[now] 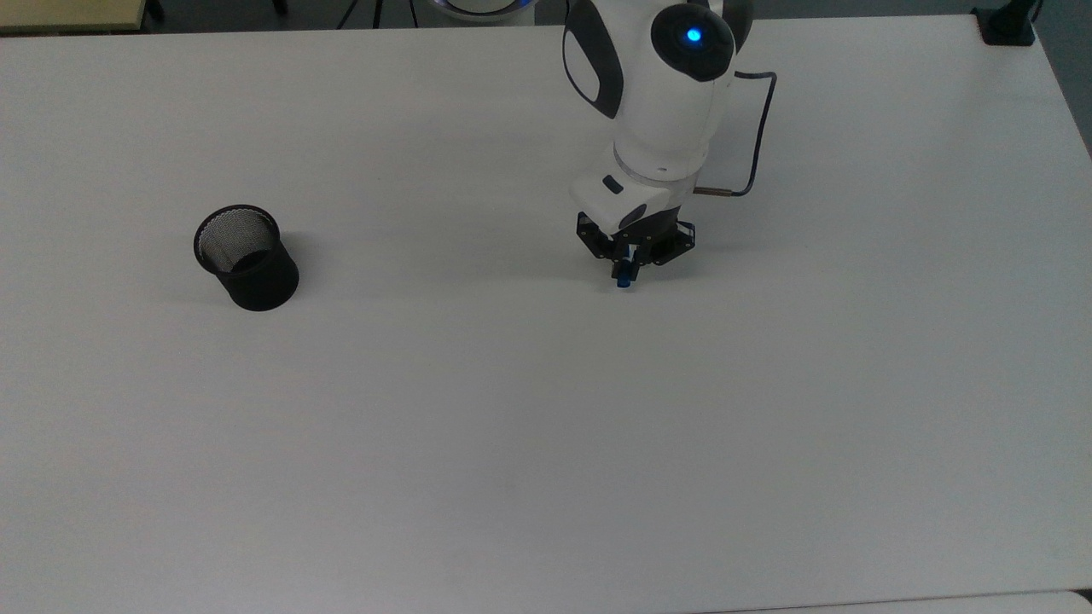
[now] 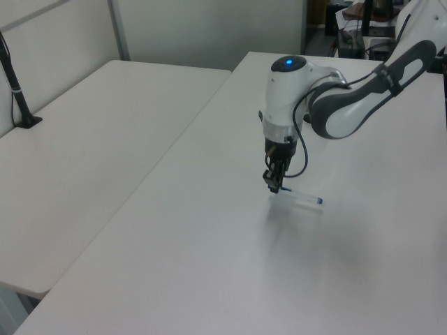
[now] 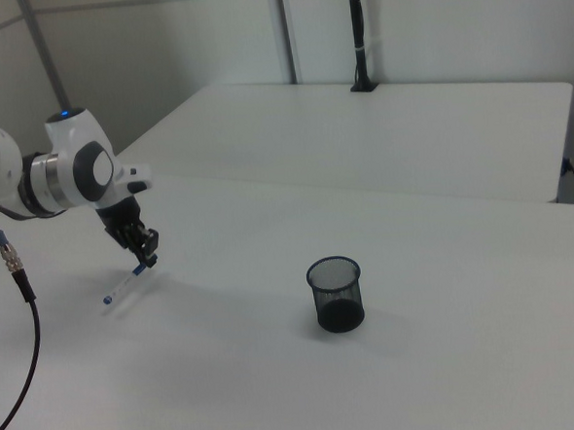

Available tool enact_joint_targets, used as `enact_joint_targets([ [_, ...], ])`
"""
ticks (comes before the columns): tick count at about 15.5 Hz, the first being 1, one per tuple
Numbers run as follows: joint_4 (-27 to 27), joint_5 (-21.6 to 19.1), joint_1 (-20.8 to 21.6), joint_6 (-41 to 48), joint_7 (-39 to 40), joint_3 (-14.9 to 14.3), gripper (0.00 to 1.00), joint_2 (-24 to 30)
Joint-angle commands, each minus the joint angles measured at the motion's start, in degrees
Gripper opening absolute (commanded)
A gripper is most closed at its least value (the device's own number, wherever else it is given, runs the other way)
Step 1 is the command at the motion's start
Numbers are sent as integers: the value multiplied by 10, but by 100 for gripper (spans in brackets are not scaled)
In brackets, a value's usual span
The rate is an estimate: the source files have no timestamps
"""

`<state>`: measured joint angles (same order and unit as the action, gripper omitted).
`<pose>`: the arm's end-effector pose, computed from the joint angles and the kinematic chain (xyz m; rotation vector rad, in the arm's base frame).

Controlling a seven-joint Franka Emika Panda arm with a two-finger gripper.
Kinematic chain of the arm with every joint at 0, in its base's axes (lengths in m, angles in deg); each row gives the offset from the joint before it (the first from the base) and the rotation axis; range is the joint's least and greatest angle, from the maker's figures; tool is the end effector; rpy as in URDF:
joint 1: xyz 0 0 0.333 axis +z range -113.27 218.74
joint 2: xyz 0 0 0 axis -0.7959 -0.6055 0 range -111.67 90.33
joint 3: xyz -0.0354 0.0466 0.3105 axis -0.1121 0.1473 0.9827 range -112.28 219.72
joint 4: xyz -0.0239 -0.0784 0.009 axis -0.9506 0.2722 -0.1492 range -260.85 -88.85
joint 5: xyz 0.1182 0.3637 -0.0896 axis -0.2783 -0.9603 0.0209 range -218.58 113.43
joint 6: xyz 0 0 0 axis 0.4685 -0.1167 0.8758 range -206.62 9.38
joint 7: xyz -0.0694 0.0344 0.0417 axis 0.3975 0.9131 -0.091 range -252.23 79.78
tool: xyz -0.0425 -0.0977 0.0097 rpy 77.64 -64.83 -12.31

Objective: Insert the marker
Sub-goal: 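Close the gripper on the marker's middle, then lift the marker and carry it over the black mesh cup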

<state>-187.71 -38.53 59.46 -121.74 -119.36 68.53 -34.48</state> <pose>0.6163 0.2219 0.3322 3.0901 -0.1182 0.1728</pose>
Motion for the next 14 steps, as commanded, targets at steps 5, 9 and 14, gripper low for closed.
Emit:
enact_joint_targets([
  [5, -20, 24, -122, -27, 59, -7, 0, 143],
  [9, -22, 28, -177, -81, 138, -42, 0, 165],
  [14, -101, 95, -184, -324, 162, -126, 0, 165],
])
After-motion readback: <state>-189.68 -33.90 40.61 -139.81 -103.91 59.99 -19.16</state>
